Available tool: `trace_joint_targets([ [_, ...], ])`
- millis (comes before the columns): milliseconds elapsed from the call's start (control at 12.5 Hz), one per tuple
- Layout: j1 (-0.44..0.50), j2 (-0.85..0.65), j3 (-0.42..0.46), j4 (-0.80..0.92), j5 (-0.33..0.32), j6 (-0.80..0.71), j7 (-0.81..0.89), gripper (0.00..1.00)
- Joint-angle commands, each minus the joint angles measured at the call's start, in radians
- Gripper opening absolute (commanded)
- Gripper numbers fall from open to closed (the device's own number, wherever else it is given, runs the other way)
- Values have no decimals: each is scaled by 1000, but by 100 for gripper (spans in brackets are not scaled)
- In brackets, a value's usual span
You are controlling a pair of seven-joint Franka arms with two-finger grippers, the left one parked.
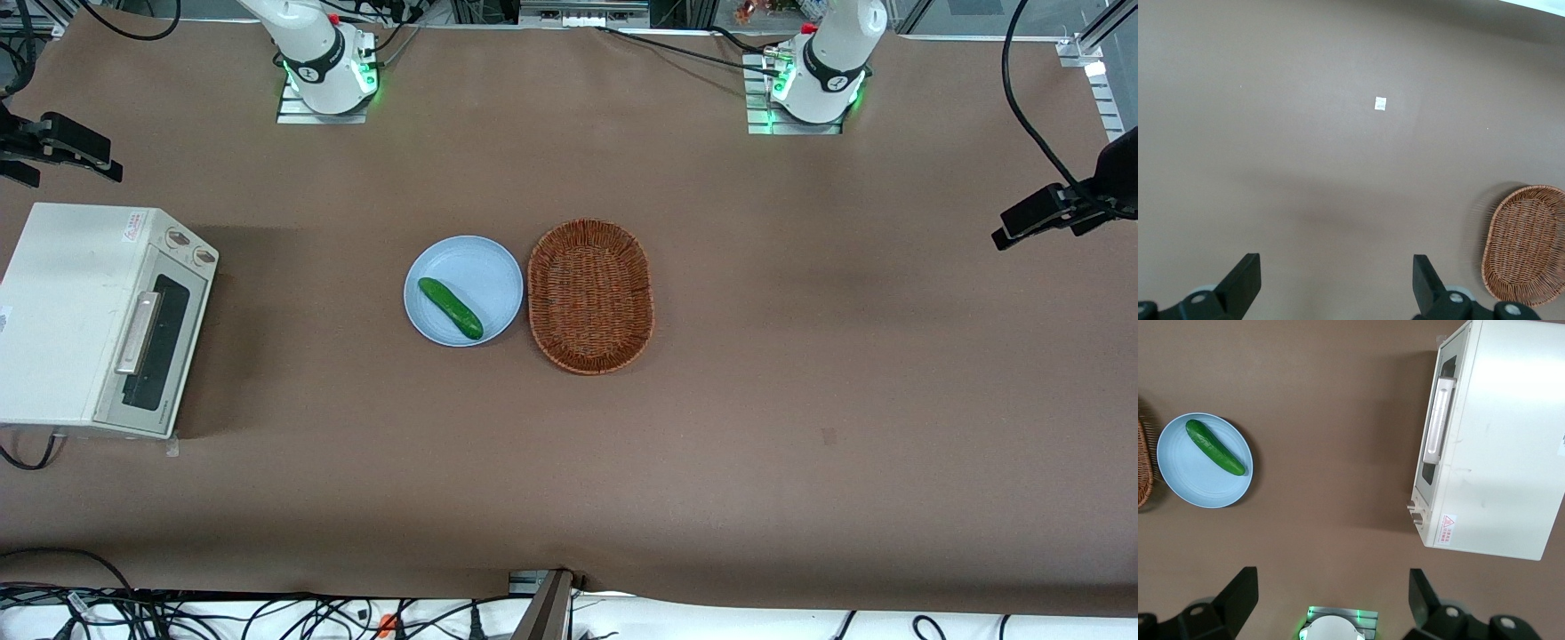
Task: Open oven door with right arm only
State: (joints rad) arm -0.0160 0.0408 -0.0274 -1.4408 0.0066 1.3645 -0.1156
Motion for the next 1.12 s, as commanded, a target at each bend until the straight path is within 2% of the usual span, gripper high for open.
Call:
trace_joint_targets([
  [0, -16, -1, 12, 4, -11, -9, 8, 100],
  [1037, -13, 7, 15, -21, -27, -45, -6, 100],
])
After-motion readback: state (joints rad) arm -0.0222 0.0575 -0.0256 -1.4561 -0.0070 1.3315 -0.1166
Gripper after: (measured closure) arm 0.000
